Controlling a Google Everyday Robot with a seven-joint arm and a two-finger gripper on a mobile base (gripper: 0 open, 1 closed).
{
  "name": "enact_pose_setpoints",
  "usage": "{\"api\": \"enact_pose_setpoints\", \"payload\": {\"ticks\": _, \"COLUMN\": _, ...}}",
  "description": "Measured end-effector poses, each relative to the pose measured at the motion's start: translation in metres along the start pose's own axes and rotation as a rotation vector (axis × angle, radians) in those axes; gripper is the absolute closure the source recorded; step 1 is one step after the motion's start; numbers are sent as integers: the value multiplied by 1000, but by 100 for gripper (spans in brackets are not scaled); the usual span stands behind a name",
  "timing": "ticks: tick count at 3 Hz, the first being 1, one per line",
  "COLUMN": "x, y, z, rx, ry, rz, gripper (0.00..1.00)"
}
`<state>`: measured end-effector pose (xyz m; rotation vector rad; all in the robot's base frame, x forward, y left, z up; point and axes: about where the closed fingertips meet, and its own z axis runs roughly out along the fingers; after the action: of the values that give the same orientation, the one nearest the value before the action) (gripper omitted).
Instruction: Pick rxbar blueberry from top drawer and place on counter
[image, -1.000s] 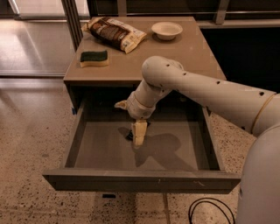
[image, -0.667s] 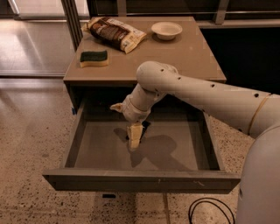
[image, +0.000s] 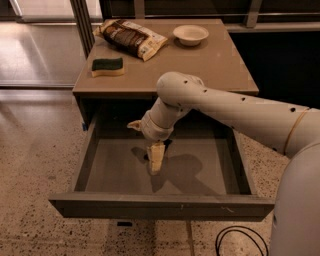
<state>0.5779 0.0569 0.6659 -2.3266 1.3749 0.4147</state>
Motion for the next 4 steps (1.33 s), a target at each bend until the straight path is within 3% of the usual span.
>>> {"api": "enact_pose_setpoints", "payload": {"ticks": 1, "x": 18, "y": 12, "z": 4, "rx": -38, "ry": 37, "rz": 28, "gripper": 0}}
{"api": "enact_pose_setpoints", "payload": {"ticks": 2, "x": 36, "y": 20, "z": 4, "rx": -41, "ry": 93, "rz": 55, "gripper": 0}}
{"api": "enact_pose_setpoints", "payload": {"ticks": 3, "x": 42, "y": 8, "z": 4, "rx": 6, "ry": 173, "rz": 39, "gripper": 0}}
{"api": "enact_pose_setpoints", "payload": {"ticks": 4, "x": 37, "y": -22, "z": 20, "rx": 57, "ry": 183, "rz": -12, "gripper": 0}}
